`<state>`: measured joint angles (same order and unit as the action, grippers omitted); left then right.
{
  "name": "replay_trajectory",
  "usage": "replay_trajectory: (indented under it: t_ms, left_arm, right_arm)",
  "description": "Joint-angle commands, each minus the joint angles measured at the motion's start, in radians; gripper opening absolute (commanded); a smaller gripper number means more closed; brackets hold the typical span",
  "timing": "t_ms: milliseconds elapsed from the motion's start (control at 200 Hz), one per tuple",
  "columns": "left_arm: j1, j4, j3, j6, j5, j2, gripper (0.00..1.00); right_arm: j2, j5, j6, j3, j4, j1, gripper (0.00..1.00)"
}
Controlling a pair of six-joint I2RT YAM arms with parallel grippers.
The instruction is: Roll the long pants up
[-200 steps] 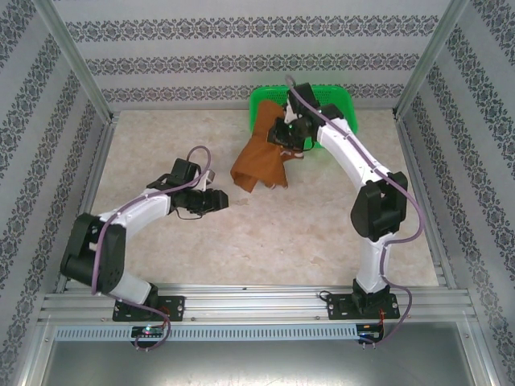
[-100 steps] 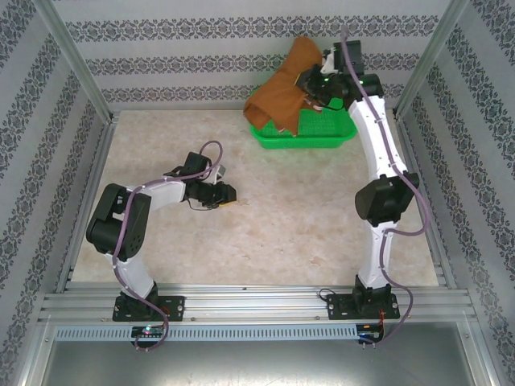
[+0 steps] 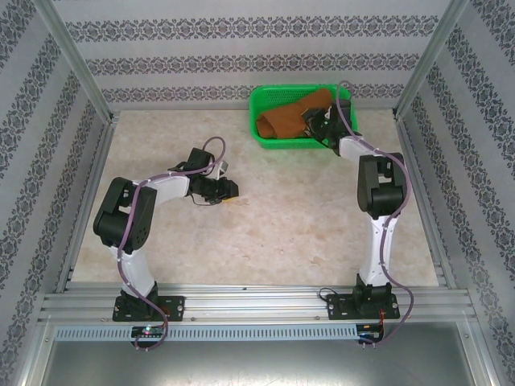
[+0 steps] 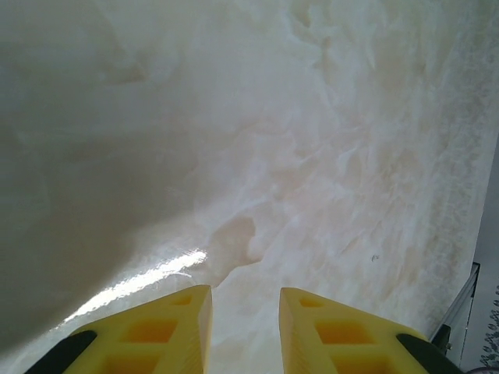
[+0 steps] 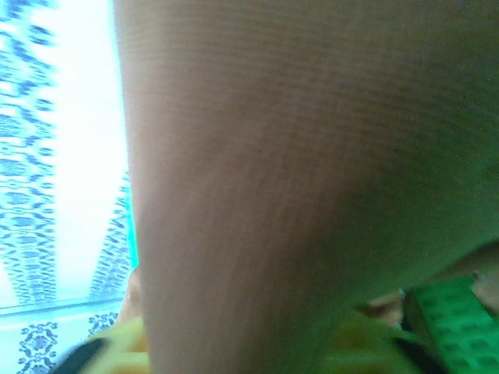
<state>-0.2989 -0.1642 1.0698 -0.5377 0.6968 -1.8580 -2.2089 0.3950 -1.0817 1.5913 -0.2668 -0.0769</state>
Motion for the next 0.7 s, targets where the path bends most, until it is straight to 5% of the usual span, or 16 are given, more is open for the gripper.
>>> replay_trajectory:
  t_ms: [0,30,55,130,145,165,400,490,595,694]
  left_arm:
    - [0.013,0.013,0.002,0.01,-0.027,-0.002,0.29]
    - [0.014,0.017,-0.001,0.01,-0.046,0.008,0.29]
    - [0.012,0.023,-0.004,0.013,-0.06,0.017,0.3]
    - [0.013,0.033,-0.016,0.025,-0.131,0.057,0.33]
    - [0.012,0.038,-0.019,0.032,-0.142,0.067,0.34]
    - [0.013,0.044,-0.023,0.041,-0.158,0.079,0.35]
    - [0.014,-0.039,0.027,0.18,-0.507,0.265,0.37]
    - [0.012,0.012,-0.024,0.227,-0.72,0.367,0.33]
    - [0.011,0.177,-0.175,0.385,-0.891,0.499,0.32]
    - [0.016,0.321,-0.312,0.509,-1.083,0.585,0.35]
  right_arm:
    - [0.032,-0.099,0.031,-0.1,-0.144,-0.023,0.6]
    - [0.062,-0.114,0.058,-0.124,-0.15,-0.023,0.62]
    - [0.092,-0.127,0.082,-0.141,-0.145,-0.022,0.76]
    - [0.201,-0.16,0.171,-0.178,-0.094,-0.02,0.79]
    - [0.226,-0.165,0.192,-0.184,-0.078,-0.021,0.93]
    - [0.259,-0.178,0.217,-0.188,-0.048,-0.021,0.97]
    - [0.646,-0.291,0.579,-0.165,0.418,-0.076,0.98]
    - [0.773,-0.439,0.705,-0.207,0.551,-0.119,0.98]
    - [0.91,-0.677,0.901,-0.393,0.5,-0.17,0.98]
    - [0.999,-0.771,1.065,-0.607,0.399,-0.186,0.98]
